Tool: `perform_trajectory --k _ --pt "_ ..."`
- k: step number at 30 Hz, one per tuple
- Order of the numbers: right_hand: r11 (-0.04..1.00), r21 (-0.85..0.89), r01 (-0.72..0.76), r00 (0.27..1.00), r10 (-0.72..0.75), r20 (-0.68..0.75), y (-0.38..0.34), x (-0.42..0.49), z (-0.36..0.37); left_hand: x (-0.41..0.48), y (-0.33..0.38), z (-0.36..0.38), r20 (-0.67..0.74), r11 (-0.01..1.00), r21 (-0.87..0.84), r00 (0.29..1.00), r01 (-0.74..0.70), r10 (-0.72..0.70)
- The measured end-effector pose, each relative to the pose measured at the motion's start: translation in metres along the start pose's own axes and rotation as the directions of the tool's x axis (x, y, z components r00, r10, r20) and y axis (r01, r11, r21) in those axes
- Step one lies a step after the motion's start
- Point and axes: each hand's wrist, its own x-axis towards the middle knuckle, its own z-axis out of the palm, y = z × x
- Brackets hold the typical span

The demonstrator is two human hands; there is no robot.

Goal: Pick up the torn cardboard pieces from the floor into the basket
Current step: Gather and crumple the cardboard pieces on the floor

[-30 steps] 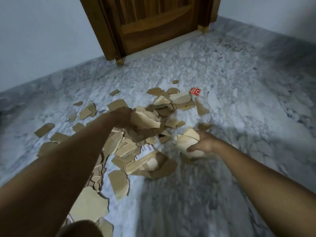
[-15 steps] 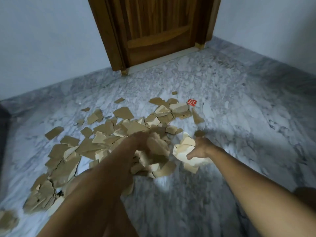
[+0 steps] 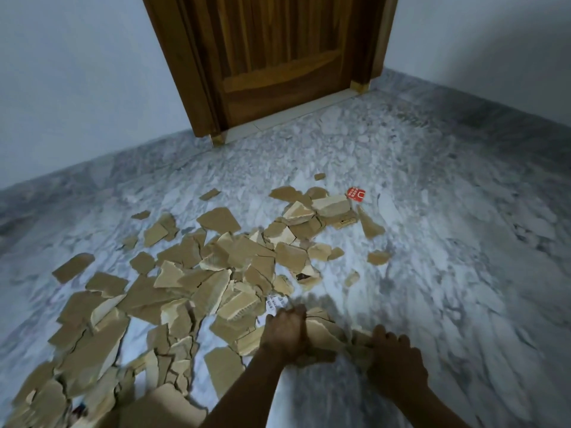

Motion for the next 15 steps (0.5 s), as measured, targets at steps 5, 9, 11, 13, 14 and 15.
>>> perform_trajectory --k 5,9,11,13,14,15 --pt "0.99 0.118 -0.081 0.983 0.06 0.175 0.007 0.004 -0.017 -0.004 -0.004 -0.015 -0.018 0.909 -0.413 0.998 0.054 -0.067" --pt "0.924 0.315 -0.216 0.948 0.121 0.293 0.015 0.021 -0.047 0.001 -0.023 -0.039 0.02 0.8 -0.597 0.999 0.052 -0.05" --pt "0.915 0.37 -0.163 0.957 0.055 0.285 0.012 0.037 -0.066 -0.004 -0.038 -0.053 0.069 0.747 -0.662 0.997 0.065 -0.026" --pt "0.907 0.41 -0.1 0.955 -0.027 0.294 0.001 0.047 -0.084 -0.014 -0.058 -0.066 0.108 0.706 -0.701 0.993 0.105 -0.04" --pt "0.904 0.42 -0.083 0.948 -0.059 0.313 -0.007 0.049 -0.09 -0.022 -0.066 -0.073 0.117 0.724 -0.678 0.991 0.126 -0.063" --pt "0.903 0.426 -0.064 0.942 -0.087 0.326 -0.017 0.048 -0.095 -0.03 -0.074 -0.079 0.118 0.78 -0.61 0.989 0.143 -0.089"
